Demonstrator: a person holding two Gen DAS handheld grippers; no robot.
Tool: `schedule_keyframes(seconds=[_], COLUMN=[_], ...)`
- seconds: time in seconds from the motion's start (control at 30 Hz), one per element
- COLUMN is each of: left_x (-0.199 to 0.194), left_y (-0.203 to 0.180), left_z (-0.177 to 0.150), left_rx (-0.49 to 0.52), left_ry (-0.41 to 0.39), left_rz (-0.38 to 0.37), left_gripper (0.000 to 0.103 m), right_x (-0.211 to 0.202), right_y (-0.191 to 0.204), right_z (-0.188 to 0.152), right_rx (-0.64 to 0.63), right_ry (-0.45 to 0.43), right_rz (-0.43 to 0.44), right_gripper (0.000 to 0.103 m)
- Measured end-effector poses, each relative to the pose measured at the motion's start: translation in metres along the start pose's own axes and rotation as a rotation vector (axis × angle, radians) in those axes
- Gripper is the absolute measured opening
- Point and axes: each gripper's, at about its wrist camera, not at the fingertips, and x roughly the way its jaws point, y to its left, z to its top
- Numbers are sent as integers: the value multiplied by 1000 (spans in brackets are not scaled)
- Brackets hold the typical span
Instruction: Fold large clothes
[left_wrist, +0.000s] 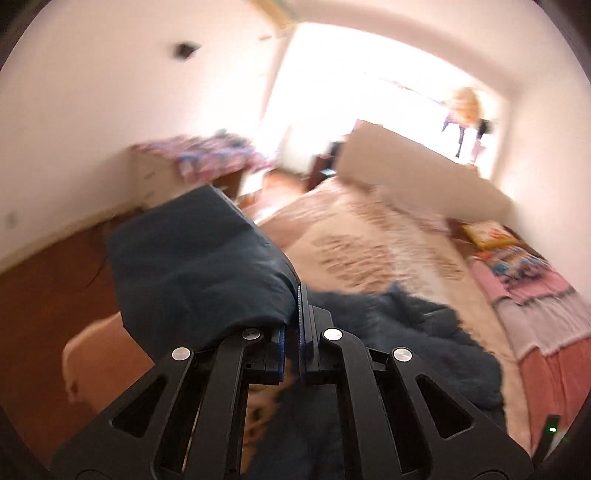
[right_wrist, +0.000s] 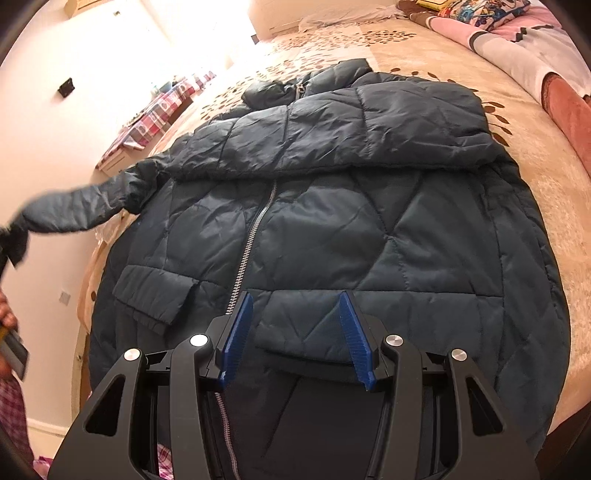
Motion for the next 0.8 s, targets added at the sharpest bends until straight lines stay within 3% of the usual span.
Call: schedule_keyframes(seconds=[0.2,0.37,0.47,0.67,0.8], left_x=[6,28,49,98,115], left_y=[-88,-164,-203,-251,-262], left_z=[22,-5,-39,-129,-163], left_rx=[135,260,337,453,514], left_ry=[13,125,219,438,500], left_rz=[-208,-367,-432,-432,-396], left_gripper=[4,4,4,4,5], right_x=[-14,-32,-41,-47,-46], right_y=[-27,-64,-88,-119,-125], right_z=[9,19,21,14,13], right_rx=[44,109,163,228,243], right_ry=[-63,-129,-153,-163,-158], right_rz=[-13,-47,-57,-75,-79], right_gripper=[51,51,51,51,51])
